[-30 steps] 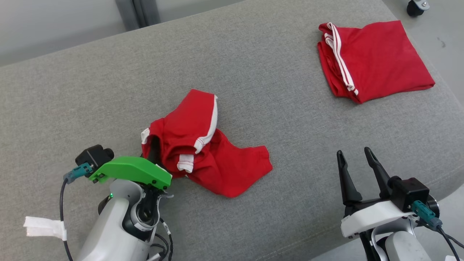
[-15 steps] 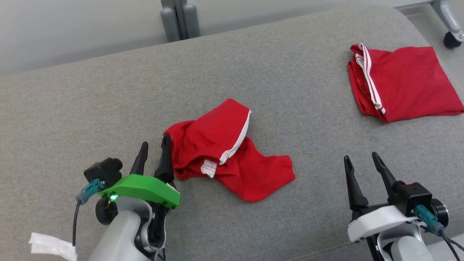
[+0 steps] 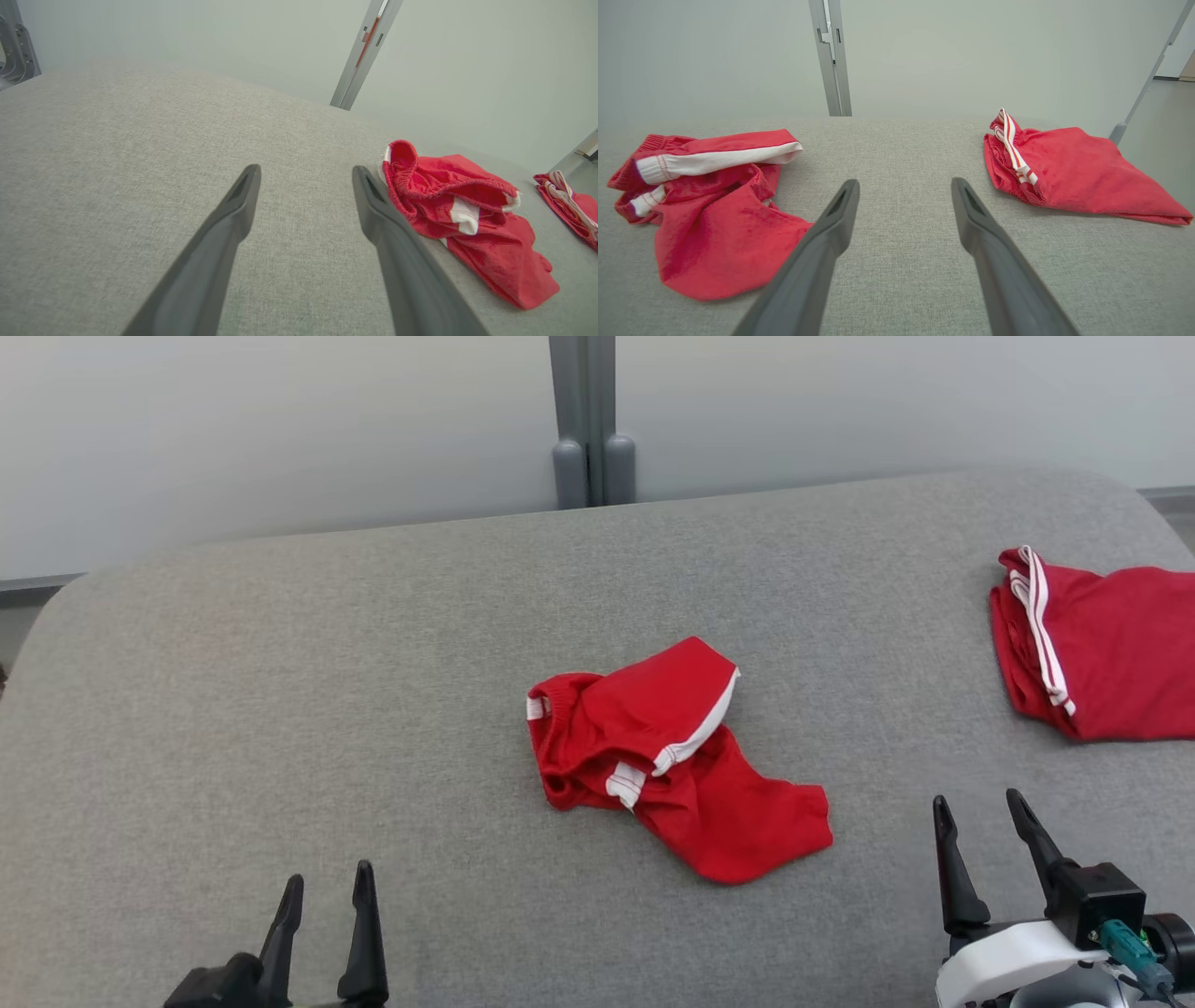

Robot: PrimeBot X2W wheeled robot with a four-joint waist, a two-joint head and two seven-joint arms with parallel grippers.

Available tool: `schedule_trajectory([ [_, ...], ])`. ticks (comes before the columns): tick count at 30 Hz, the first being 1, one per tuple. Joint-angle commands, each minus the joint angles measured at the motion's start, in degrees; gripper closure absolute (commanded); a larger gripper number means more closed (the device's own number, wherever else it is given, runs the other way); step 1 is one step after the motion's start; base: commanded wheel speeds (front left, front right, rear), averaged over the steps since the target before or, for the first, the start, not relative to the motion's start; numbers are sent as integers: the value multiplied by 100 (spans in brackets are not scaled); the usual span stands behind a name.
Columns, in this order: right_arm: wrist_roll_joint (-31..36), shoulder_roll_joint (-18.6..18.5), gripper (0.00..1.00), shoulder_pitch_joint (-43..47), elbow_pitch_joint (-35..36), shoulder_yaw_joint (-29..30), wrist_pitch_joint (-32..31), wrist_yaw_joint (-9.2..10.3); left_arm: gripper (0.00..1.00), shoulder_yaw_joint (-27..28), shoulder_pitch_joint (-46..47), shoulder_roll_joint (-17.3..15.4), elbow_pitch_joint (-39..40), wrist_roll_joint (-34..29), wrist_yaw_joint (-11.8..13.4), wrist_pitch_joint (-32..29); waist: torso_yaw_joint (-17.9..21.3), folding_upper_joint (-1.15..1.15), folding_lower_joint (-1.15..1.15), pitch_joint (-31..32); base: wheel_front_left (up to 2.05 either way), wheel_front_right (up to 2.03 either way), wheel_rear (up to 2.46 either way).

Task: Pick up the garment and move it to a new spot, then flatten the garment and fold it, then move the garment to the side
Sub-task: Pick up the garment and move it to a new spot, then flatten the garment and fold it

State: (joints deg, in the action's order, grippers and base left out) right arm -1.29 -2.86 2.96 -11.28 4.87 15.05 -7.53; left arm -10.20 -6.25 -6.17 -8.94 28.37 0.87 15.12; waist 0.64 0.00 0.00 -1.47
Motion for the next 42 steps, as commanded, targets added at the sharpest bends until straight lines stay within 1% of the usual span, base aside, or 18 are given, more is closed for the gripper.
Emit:
schedule_trajectory([
  [1, 33, -6, 0, 87, -12, -3, 16, 9, 0, 108, -191, -34, 39, -282, -98, -1, -375, 0, 0, 307, 0, 0, 0],
  [5, 6, -8, 0, 219, -77, -38, 16, 10, 0, 480, -573, 34, 133, -898, -320, 0, -547, 0, 0, 404, 0, 0, 0],
  [9, -17, -9, 0, 320, -137, -37, 16, 9, 0, 891, -795, 134, 298, -1327, -495, 0, -658, 0, 0, 491, 0, 0, 0],
  [12, -2, -8, 0, 389, -189, -70, 17, 9, 0, 1113, -941, 228, 375, -1526, -598, 0, -682, 0, 0, 534, 0, 0, 0],
  [15, -13, -9, 0, 400, -224, -85, 16, 9, 0, 1187, -984, 271, 338, -1662, -676, 0, -687, 0, 0, 545, 0, 0, 0],
  [18, -55, -10, 0, 375, -261, -94, 16, 10, 0, 1210, -923, 297, 338, -1712, -740, 0, -670, 0, 0, 536, 0, 0, 0],
  [26, -134, -8, 0, 374, -279, -98, 16, 9, 0, 1210, -786, 323, 311, -1754, -816, 1, -572, 0, 0, 526, 0, 0, 0],
  [42, -167, -9, 0, 354, -306, -88, 16, 9, 0, 1127, -772, 325, 249, -1710, -838, 1, -448, 0, 0, 518, 0, 0, 0],
])
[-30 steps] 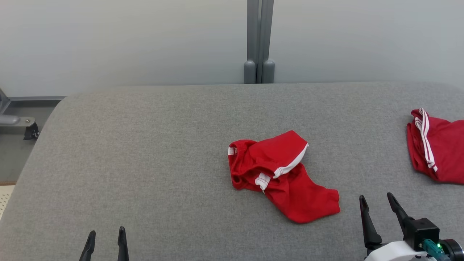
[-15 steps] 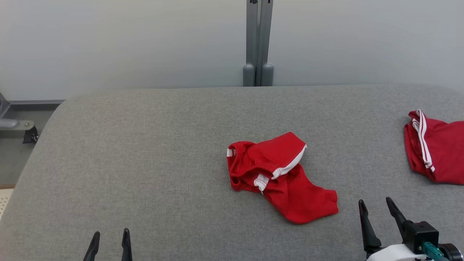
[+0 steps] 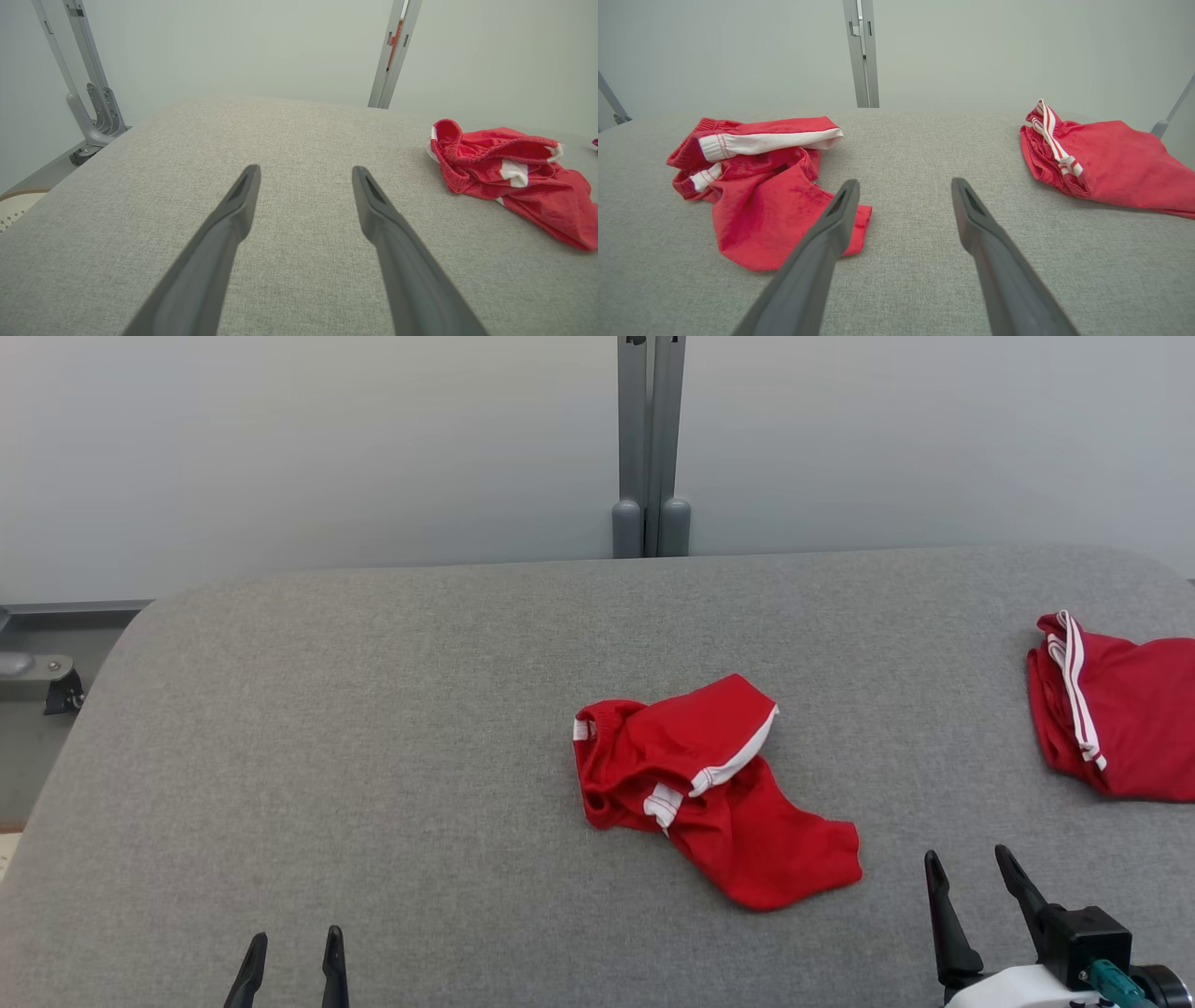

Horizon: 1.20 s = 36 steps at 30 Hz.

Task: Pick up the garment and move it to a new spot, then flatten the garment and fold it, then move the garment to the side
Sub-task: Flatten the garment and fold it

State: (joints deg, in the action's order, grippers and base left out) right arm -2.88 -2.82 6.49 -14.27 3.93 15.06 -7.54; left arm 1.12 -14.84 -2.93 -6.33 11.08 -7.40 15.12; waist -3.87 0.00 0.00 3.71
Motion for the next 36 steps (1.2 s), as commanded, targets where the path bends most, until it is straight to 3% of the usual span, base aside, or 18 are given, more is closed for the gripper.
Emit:
schedule_trajectory([
  [1, -5, -13, 0, 1, -9, 10, 15, 10, 0, -7, 87, 1, -13, 16, -12, 1, 7, 0, 0, 1, 0, 0, 0],
  [7, 20, -13, 0, -68, -2, 0, 15, 10, 0, -266, 264, 3, 27, 115, -14, 1, 59, 0, 0, -32, 0, 0, 0],
  [11, 69, -12, 0, -186, 20, -93, 15, 11, 0, -1037, 701, 1, 45, 426, -14, 1, 177, 0, 0, -111, 0, 0, 0],
  [12, 87, -14, 0, -257, 35, -169, 15, 11, 0, -1558, 1013, 0, -116, 545, -14, 1, 299, 0, 0, -150, 0, 0, 0],
  [15, 64, -13, 0, -391, 76, -296, 16, 11, 0, -2240, 1537, -10, -529, 982, -5, -81, 537, 0, 0, -262, 0, 0, 0],
  [20, -1, -11, 0, -599, 118, -478, 16, 10, 0, -2941, 2367, -9, -1409, 1716, 11, -495, 986, 0, 0, -534, 0, 0, 0],
  [28, -27, -13, 0, -688, 214, -435, 15, 10, 0, -3544, 3228, -11, -2313, 2498, 213, -381, 1502, 0, 0, -965, 0, 0, 0],
  [36, -36, -11, 0, -669, 240, -344, 15, 10, 0, -3709, 3742, -12, -2788, 2682, 454, -102, 1653, 0, 0, -1035, 0, 0, 0],
])
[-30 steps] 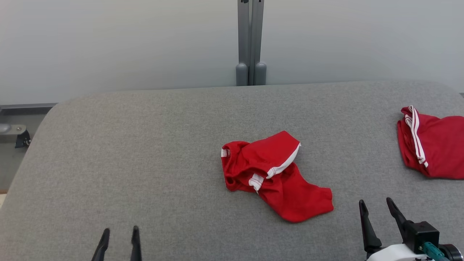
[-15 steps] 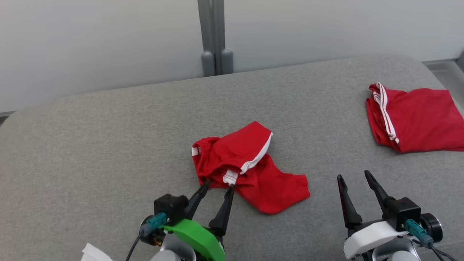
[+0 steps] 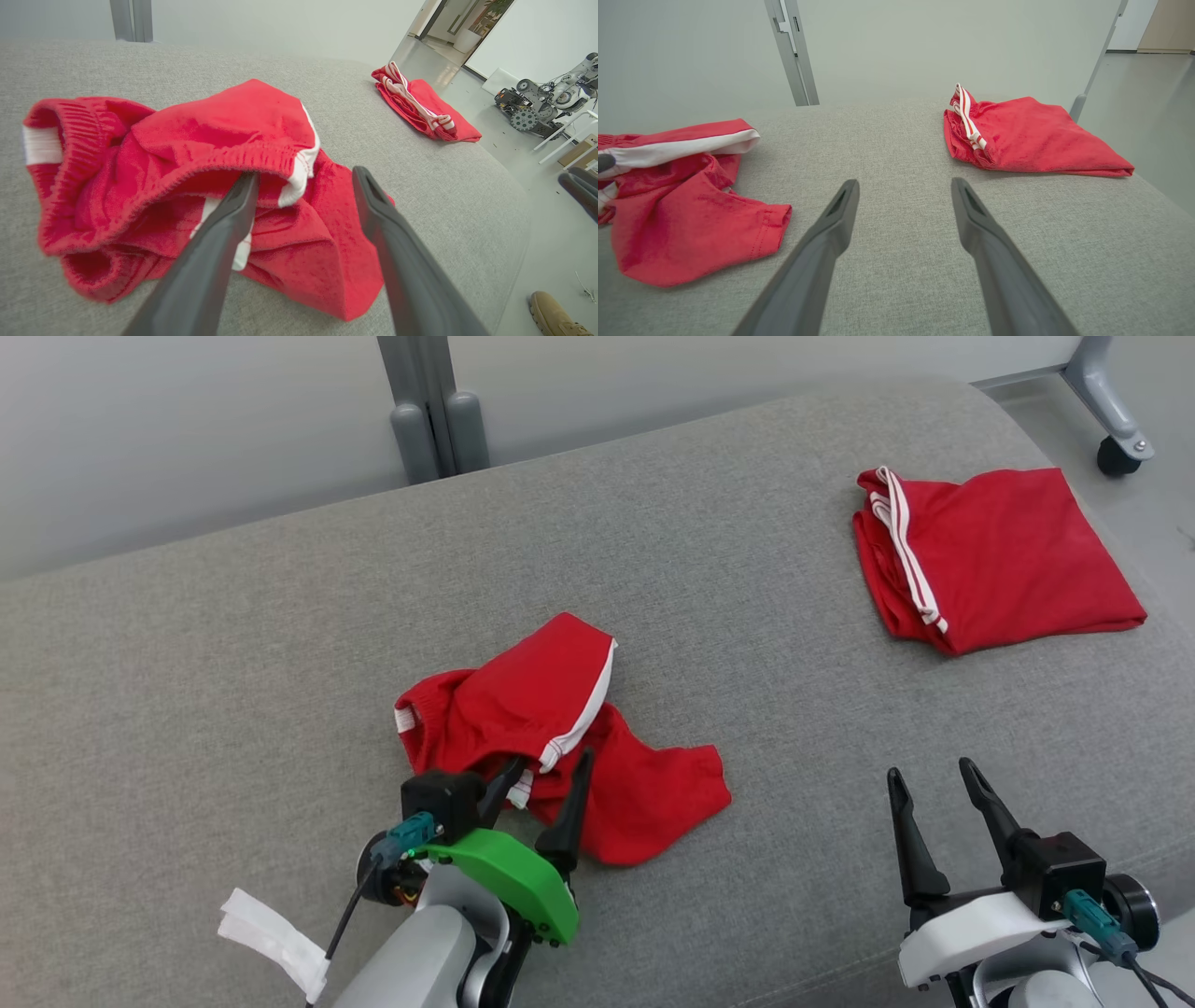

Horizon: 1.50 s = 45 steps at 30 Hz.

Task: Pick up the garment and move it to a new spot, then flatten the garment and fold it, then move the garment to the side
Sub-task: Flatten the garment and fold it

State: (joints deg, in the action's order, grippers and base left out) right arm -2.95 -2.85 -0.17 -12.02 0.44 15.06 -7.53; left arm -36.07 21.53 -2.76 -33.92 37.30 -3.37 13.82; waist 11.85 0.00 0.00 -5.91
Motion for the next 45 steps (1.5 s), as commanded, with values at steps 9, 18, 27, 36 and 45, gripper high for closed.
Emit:
schedule_trajectory([
  [9, -120, -7, 0, -85, -23, -49, 15, 9, 100, -45, 480, -29, -430, 64, 0, 108, 139, 0, 0, -95, 0, 0, 0],
  [18, -233, -9, 0, -103, -49, 18, 15, 9, 100, 315, 1501, -236, -230, 472, -175, -294, 211, 0, 0, -83, 0, 0, 0],
  [27, -434, -9, 0, -69, -118, -85, 15, 9, 100, 931, 3012, -966, 366, 905, -176, -1379, 451, 0, 0, -20, 0, 0, 0],
  [36, -520, -7, 0, -45, -148, 0, 15, 9, 100, 970, 3676, -986, 888, 1023, -80, -1851, 650, 0, 0, 11, 0, 0, 0],
  [45, -558, -8, 0, 74, -156, 154, 15, 9, 100, 570, 2587, -868, 2029, 1524, -248, -2320, 576, 0, 0, 101, 0, 0, 0],
])
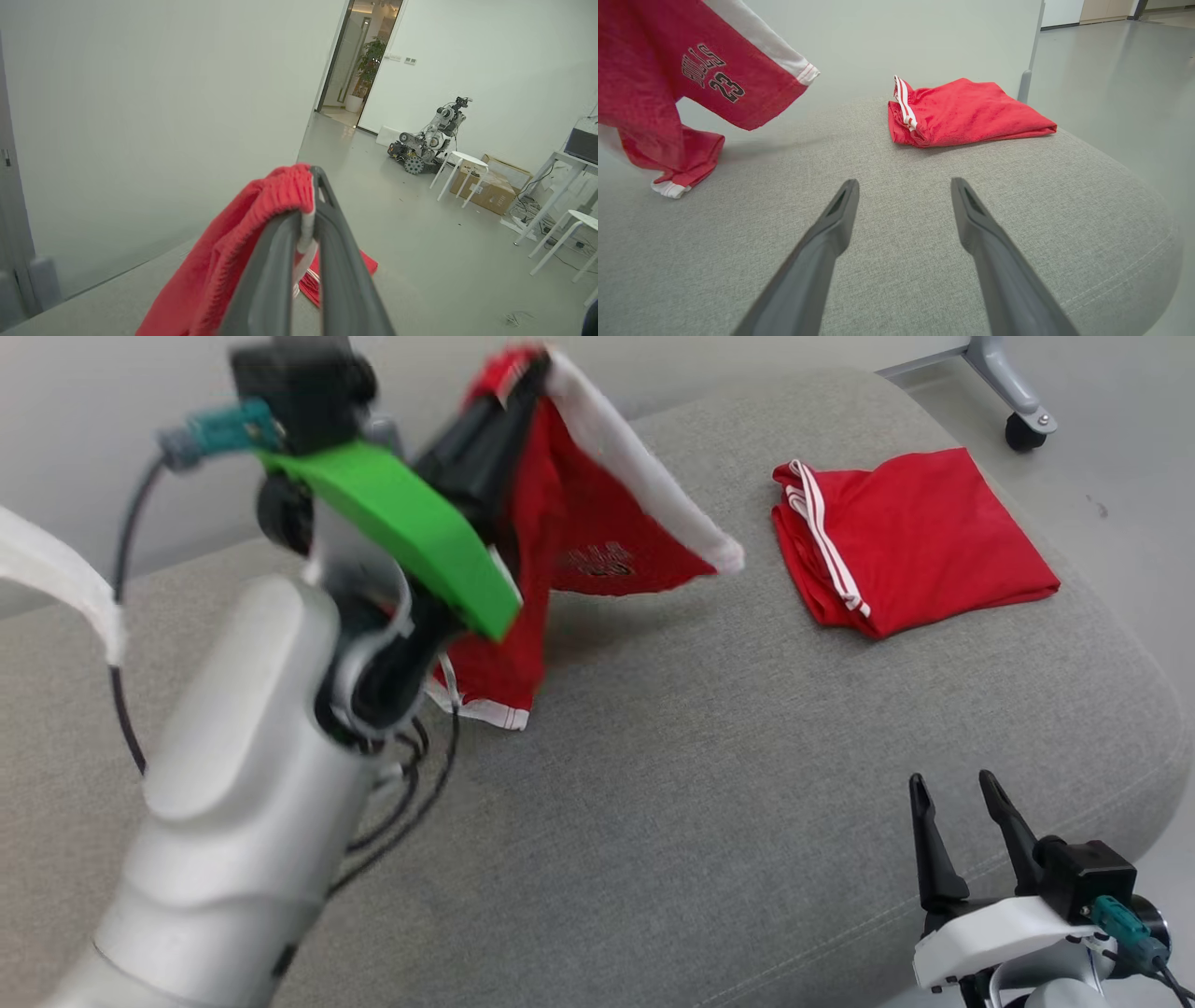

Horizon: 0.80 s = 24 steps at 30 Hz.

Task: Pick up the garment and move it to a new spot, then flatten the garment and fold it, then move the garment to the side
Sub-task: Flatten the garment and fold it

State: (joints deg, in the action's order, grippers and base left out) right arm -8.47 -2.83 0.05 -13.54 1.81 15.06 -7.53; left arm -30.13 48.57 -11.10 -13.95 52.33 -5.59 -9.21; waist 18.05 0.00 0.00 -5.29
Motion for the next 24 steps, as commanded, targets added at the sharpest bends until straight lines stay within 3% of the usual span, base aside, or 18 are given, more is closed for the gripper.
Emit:
schedule_trajectory([
  [1, 8, -11, 0, 94, -13, 55, 15, 9, 100, -134, -432, -98, 278, 94, -44, -123, -80, 0, 0, 76, 0, 0, 0],
  [8, 112, -10, 0, 257, -23, 254, 15, 9, 100, -836, -3139, -979, 1868, 544, 216, -718, -443, 0, 0, 214, 0, 0, 0],
  [13, 237, -10, 0, 330, -37, 362, 15, 9, 100, -1084, -4626, -1710, 2006, 675, 183, -625, -977, 0, 0, 180, 0, 0, 0],
  [16, 310, -9, 0, 288, -53, 394, 15, 9, 100, -982, -4787, -1826, 1671, 573, 163, -350, -1230, 0, 0, 169, 0, 0, 0],
  [24, 462, -13, 0, 243, -142, 310, 15, 9, 100, -811, -4584, -1600, 462, 663, -61, 285, -1701, 0, 0, 341, 0, 0, 0],
])
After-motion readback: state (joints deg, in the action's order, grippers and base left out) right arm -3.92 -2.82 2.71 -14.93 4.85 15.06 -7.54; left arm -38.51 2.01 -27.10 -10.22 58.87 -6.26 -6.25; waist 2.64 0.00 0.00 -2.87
